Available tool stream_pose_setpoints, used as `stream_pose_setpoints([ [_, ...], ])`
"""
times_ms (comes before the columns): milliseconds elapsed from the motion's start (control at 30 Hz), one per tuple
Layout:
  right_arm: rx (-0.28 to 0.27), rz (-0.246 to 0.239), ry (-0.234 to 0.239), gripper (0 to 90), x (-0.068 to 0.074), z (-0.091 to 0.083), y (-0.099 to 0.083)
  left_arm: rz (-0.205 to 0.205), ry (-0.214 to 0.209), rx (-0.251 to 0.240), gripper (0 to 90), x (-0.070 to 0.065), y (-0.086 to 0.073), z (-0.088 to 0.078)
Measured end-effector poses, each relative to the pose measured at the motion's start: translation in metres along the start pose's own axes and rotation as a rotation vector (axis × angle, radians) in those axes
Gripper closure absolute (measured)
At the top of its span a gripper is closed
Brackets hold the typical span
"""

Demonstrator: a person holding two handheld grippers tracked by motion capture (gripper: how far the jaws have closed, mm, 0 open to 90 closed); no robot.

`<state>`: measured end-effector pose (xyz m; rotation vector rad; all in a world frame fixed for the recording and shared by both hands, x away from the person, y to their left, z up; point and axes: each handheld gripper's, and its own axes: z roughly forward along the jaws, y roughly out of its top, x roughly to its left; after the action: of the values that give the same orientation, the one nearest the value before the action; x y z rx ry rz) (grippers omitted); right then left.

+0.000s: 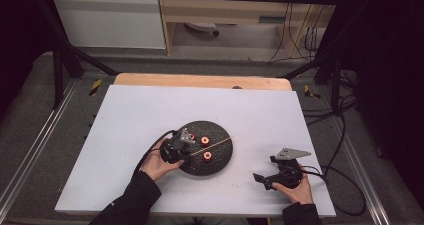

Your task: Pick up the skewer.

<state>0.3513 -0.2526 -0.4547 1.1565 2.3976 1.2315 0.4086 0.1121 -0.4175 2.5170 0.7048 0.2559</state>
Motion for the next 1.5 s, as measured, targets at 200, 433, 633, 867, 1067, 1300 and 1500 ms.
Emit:
stream_pose_setpoints([
  [200,-0.001,-0.001,0.000,0.7,0.000,0.000,0.000,0.010,0.002,0.013,80.1,0.000,0.002,0.001],
  [433,0.000,0.002,-0.001,0.7,0.000,0.000,0.000,0.024,0.006,0.023,85.2,-0.002,0.003,0.002],
  [633,0.000,-0.001,-0.001,0.7,0.000,0.000,0.000,0.038,0.007,0.028,87.3,-0.003,0.004,0.003],
  [867,-0.002,0.003,0.001,0.7,0.000,0.000,0.000,0.049,0.010,0.025,87.6,-0.005,0.003,0.001],
  [1067,-0.005,0.006,0.000,0.7,0.000,-0.001,0.000,0.036,0.017,-0.008,87.7,-0.005,0.000,-0.007],
  [1300,-0.001,0.010,-0.003,0.7,0.000,-0.001,0.001,-0.010,0.027,-0.070,87.9,-0.005,-0.012,-0.020],
  [1500,0.003,0.018,-0.009,0.8,0.000,0.001,0.000,-0.069,0.043,-0.142,88.0,-0.004,-0.029,-0.035],
])
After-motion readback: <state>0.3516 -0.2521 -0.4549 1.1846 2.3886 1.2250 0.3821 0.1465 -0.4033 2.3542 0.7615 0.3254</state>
